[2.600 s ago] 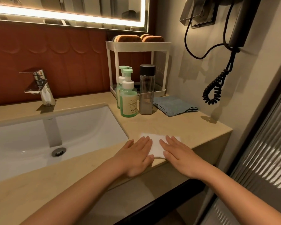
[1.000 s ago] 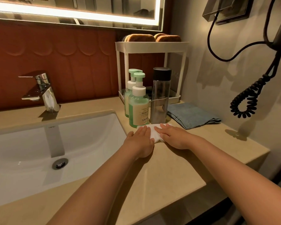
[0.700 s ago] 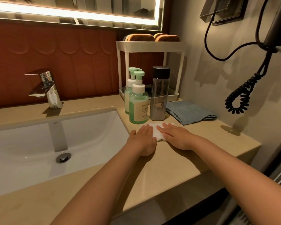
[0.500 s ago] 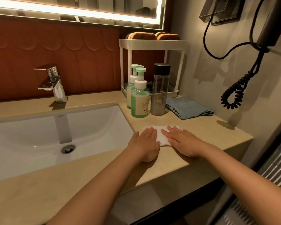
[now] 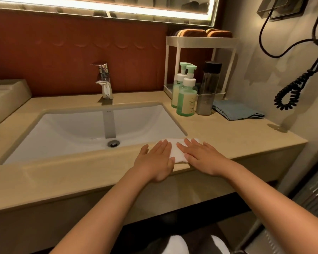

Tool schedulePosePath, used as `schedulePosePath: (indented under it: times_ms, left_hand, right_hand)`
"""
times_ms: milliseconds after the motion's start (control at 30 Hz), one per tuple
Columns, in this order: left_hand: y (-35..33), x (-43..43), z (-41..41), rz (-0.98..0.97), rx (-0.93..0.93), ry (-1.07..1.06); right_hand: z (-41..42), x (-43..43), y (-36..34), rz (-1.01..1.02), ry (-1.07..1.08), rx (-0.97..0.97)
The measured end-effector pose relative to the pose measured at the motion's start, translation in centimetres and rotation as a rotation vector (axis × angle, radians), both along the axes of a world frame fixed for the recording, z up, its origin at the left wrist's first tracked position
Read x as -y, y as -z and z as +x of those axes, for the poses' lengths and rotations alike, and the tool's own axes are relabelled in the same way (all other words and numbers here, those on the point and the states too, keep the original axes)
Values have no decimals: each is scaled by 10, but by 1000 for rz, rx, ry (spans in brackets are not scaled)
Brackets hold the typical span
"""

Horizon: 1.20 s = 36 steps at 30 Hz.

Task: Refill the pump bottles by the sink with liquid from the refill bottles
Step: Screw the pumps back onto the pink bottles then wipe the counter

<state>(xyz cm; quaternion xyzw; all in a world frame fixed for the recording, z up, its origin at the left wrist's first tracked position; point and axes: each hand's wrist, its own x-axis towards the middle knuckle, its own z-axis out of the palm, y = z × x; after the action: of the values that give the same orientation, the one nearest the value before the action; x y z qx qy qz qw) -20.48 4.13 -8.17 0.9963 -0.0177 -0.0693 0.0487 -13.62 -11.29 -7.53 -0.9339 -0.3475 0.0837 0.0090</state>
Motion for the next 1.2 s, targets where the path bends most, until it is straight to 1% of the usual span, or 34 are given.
schedulePosePath:
  times_ms: [367,567,767,900,1200]
  left_hand:
    - [6,-122,-86,1,14,-283]
    - [7,-173,-153,-6,42,-450]
    - [17,-182,-217,-3,143,-544]
    - [21,-193,-245,23,165,-607]
    - [16,-246,-256,27,118,-725]
  right_hand:
    - [-51,-141,4,46,-263,22]
    - [-98,-211,0,38,-443,26]
    - [-139,-229,2,73,-595,1]
    - [-160,-249,2,58,-667,4]
    - [-171,-315,-1,33,-724,4]
